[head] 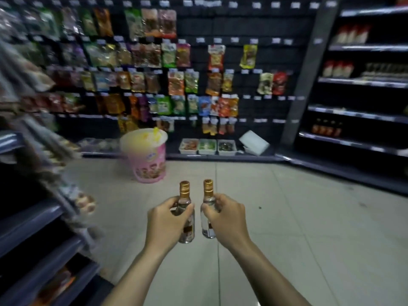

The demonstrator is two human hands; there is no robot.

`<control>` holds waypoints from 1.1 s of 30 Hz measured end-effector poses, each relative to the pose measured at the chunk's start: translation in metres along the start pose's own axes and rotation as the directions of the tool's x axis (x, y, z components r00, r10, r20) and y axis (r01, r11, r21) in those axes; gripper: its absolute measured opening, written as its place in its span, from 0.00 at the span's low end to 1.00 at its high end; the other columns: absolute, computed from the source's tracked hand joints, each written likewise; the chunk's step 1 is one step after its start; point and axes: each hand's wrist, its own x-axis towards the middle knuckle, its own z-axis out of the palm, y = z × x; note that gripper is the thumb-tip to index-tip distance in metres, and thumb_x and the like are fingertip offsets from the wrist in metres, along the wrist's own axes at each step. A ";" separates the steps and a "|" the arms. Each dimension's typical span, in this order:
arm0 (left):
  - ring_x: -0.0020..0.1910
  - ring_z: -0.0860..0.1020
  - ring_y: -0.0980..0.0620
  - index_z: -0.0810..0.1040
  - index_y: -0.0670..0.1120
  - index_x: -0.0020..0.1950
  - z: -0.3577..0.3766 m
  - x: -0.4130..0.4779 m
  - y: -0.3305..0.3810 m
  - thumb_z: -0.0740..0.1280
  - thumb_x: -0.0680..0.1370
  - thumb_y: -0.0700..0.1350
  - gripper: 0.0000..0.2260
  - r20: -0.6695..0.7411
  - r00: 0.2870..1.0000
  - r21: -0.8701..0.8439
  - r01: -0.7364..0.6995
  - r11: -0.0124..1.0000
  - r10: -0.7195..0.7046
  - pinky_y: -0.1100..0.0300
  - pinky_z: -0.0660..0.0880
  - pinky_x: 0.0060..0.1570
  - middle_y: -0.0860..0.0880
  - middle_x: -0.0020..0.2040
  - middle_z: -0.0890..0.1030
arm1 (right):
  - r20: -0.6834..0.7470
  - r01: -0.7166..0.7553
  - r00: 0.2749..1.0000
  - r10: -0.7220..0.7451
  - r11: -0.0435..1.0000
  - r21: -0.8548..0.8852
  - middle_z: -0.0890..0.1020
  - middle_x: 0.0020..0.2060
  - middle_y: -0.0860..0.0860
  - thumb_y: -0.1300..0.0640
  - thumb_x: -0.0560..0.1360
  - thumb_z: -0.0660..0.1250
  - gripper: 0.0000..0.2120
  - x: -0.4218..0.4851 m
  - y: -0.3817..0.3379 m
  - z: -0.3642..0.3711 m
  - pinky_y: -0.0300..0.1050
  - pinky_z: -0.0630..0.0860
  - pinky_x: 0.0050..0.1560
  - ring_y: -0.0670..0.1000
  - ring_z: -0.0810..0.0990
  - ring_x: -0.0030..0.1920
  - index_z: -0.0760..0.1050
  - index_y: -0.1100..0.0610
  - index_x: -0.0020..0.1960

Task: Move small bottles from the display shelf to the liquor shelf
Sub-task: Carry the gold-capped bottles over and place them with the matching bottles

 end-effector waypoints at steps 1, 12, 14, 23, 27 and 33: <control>0.40 0.82 0.66 0.82 0.59 0.40 0.024 0.008 0.002 0.78 0.73 0.46 0.09 0.024 1.000 0.000 -0.003 1.000 0.003 0.75 0.73 0.38 0.66 0.37 0.84 | -0.019 -0.017 1.000 0.017 1.000 -0.013 0.83 0.35 0.42 0.53 0.75 0.72 0.03 0.011 0.016 -0.013 0.32 0.74 0.39 0.37 0.80 0.39 0.83 0.51 0.47; 0.42 0.83 0.67 0.83 0.60 0.43 0.284 0.137 0.007 0.78 0.73 0.46 0.09 0.290 0.957 -0.078 0.003 0.997 0.020 0.71 0.77 0.41 0.67 0.40 0.84 | -0.177 -0.216 0.964 0.198 0.973 -0.087 0.82 0.36 0.41 0.53 0.75 0.74 0.03 0.177 0.196 -0.132 0.30 0.73 0.38 0.38 0.80 0.39 0.84 0.51 0.48; 0.42 0.83 0.66 0.82 0.61 0.42 0.334 0.168 0.017 0.78 0.74 0.46 0.09 0.355 0.935 -0.096 0.018 0.995 0.017 0.73 0.76 0.40 0.68 0.40 0.84 | -0.198 -0.255 0.952 0.232 0.962 -0.098 0.82 0.36 0.41 0.54 0.75 0.75 0.03 0.215 0.223 -0.159 0.29 0.73 0.38 0.37 0.80 0.40 0.84 0.51 0.48; 0.44 0.82 0.66 0.84 0.57 0.47 0.563 0.289 0.088 0.75 0.75 0.48 0.04 0.526 0.845 -0.100 -0.049 0.994 0.095 0.76 0.74 0.41 0.61 0.43 0.85 | -0.380 -0.375 0.868 0.319 0.924 -0.080 0.82 0.36 0.41 0.54 0.75 0.75 0.03 0.374 0.324 -0.307 0.25 0.69 0.37 0.36 0.79 0.38 0.83 0.52 0.47; 0.44 0.82 0.67 0.85 0.55 0.47 0.676 0.326 0.113 0.76 0.75 0.48 0.03 0.548 0.831 -0.109 -0.038 0.993 0.092 0.76 0.74 0.40 0.61 0.42 0.85 | -0.451 -0.402 0.822 0.348 0.915 -0.029 0.84 0.37 0.42 0.53 0.74 0.75 0.04 0.439 0.384 -0.380 0.30 0.71 0.38 0.40 0.81 0.39 0.84 0.52 0.47; 0.43 0.82 0.67 0.87 0.53 0.44 0.849 0.369 0.167 0.77 0.74 0.47 0.01 0.530 0.844 -0.129 -0.015 0.992 0.082 0.76 0.74 0.41 0.61 0.40 0.86 | -0.494 -0.384 0.795 0.352 0.922 0.039 0.84 0.35 0.44 0.53 0.73 0.77 0.03 0.539 0.473 -0.504 0.34 0.77 0.38 0.42 0.82 0.37 0.84 0.51 0.44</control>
